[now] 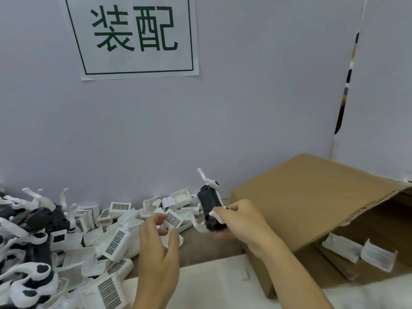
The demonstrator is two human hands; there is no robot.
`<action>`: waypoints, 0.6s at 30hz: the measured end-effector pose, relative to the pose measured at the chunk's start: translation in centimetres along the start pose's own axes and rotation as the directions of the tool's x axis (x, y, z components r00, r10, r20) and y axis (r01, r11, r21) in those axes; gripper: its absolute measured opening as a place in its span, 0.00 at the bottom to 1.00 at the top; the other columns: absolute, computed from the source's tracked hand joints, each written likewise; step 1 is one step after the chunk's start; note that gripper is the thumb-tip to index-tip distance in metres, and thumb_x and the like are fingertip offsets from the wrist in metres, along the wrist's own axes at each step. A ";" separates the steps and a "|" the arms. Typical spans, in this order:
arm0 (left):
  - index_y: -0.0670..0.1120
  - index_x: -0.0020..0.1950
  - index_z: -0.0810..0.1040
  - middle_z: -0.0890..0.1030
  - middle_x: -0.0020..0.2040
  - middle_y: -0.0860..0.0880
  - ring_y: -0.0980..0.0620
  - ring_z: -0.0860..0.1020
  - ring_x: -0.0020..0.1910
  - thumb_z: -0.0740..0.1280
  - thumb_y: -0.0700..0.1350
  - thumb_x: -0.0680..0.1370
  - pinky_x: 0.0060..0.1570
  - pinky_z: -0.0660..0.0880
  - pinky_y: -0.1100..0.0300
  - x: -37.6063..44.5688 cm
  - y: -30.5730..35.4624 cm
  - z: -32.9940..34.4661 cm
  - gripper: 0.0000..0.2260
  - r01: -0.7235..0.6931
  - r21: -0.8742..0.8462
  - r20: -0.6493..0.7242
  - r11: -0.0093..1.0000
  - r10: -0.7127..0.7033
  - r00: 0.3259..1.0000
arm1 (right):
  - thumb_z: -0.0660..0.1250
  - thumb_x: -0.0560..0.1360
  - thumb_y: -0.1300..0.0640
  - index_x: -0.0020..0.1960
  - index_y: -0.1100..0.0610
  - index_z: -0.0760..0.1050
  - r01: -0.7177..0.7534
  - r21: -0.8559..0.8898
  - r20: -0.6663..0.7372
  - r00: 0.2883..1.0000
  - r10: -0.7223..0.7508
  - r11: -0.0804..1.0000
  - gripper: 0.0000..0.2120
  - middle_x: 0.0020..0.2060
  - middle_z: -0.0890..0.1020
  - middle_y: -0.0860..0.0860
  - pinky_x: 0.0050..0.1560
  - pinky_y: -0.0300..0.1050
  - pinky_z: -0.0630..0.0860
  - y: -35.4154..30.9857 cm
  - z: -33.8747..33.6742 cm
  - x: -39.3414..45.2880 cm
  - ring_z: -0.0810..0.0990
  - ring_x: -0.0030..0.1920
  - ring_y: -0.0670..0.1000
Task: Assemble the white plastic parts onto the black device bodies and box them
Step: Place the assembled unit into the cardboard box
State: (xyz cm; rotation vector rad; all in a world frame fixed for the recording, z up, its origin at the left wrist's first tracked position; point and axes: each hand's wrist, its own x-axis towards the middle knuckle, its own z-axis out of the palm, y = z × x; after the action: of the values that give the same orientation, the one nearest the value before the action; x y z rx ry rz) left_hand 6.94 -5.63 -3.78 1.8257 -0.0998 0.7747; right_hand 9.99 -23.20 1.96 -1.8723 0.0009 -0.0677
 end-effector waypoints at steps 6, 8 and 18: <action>0.57 0.52 0.73 0.76 0.53 0.52 0.50 0.77 0.47 0.68 0.33 0.78 0.47 0.73 0.55 -0.9 -1.1 0.7 0.17 -0.024 0.130 0.218 0.991 -0.005 0.976 | 0.67 0.80 0.60 0.48 0.64 0.81 0.180 0.626 -0.318 0.947 0.038 0.759 0.08 0.47 0.85 0.61 0.46 0.48 0.82 -3.7 -7.1 -1.2 0.85 0.39 0.54; 0.56 0.52 0.73 0.77 0.52 0.52 0.51 0.77 0.47 0.68 0.33 0.77 0.45 0.73 0.56 -1.0 -1.1 0.7 0.17 -0.035 0.160 0.235 0.987 -0.003 0.972 | 0.65 0.81 0.60 0.48 0.60 0.78 0.289 0.674 -0.453 0.889 0.071 0.680 0.06 0.52 0.83 0.60 0.53 0.49 0.82 -4.4 -9.8 -1.8 0.85 0.47 0.54; 0.55 0.47 0.75 0.79 0.49 0.52 0.53 0.78 0.47 0.69 0.33 0.76 0.41 0.71 0.71 -1.0 -1.2 0.2 0.16 -0.041 0.260 0.330 0.965 -0.049 0.943 | 0.59 0.83 0.63 0.66 0.64 0.70 0.235 0.740 -0.365 0.928 0.082 0.630 0.12 0.63 0.75 0.63 0.60 0.50 0.77 -4.0 -11.8 -2.5 0.77 0.63 0.60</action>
State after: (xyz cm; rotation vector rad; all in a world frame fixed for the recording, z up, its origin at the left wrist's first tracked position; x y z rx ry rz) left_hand 6.75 -5.64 -5.30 2.2012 -0.2216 0.4832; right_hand 6.77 -33.19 9.18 -0.9469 0.1313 -0.4205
